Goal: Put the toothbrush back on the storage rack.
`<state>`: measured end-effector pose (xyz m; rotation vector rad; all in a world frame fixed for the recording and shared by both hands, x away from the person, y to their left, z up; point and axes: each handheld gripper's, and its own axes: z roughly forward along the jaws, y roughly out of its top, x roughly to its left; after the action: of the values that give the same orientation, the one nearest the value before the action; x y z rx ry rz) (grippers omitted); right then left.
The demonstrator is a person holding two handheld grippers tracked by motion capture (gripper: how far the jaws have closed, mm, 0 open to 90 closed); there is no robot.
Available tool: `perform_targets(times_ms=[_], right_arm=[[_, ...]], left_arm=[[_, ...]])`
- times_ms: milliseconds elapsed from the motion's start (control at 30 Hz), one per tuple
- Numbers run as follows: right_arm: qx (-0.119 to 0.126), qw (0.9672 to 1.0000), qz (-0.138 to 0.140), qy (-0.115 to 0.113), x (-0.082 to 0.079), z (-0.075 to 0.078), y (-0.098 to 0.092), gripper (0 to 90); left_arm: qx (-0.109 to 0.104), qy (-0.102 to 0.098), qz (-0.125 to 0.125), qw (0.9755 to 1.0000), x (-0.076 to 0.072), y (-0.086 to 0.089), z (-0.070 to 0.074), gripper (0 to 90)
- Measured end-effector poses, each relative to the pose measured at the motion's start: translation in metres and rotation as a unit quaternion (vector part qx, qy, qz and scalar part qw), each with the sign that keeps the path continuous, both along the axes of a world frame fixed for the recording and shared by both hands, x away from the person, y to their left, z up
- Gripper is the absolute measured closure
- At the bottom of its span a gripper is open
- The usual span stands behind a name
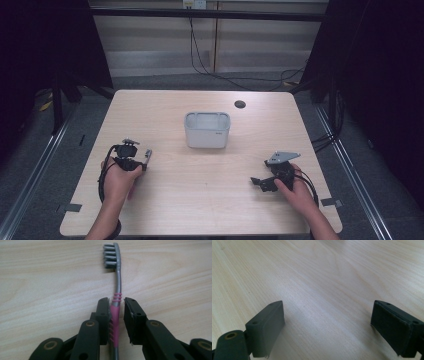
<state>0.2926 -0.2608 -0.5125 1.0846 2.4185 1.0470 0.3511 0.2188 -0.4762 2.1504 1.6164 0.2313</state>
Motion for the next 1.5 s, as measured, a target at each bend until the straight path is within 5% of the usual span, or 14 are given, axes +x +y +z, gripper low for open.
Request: perform_targets(times_ms=[167, 333, 500, 800, 967, 1067, 1500], right_arm=[[0.000, 1.0000, 0.000, 0.000, 0.000, 0.000, 0.000, 11.0], [0.000, 1.0000, 0.000, 0.000, 0.000, 0.000, 0.000, 11.0], [0.000, 1.0000, -0.001, 0.001, 0.000, 0.000, 0.000, 11.0], [-0.001, 1.0000, -0.001, 0.001, 0.000, 0.000, 0.000, 11.0], [-0.001, 1.0000, -0.001, 0.000, 0.000, 0.000, 0.000, 11.0], [-0.001, 1.0000, -0.001, 0.000, 0.000, 0.000, 0.000, 11.0], [0.000, 1.0000, 0.000, 0.000, 0.000, 0.000, 0.000, 11.0]], left_arm=[[0.010, 0.008, -0.002, 0.9999, 0.000, -0.003, 0.001, 80.5], [-0.032, -0.009, 0.013, 0.9994, -0.002, 0.001, 0.009, 80.6], [-0.063, -0.047, 0.012, 0.9968, -0.005, 0.005, 0.028, 80.7], [-0.106, -0.120, -0.001, 0.9871, -0.008, -0.002, 0.056, 80.6], [-0.133, -0.165, -0.002, 0.9773, -0.008, -0.008, 0.071, 80.6], [-0.139, -0.179, -0.001, 0.9740, -0.007, -0.010, 0.075, 80.6], [-0.153, -0.203, -0.007, 0.9671, 0.000, -0.022, 0.085, 80.6]])
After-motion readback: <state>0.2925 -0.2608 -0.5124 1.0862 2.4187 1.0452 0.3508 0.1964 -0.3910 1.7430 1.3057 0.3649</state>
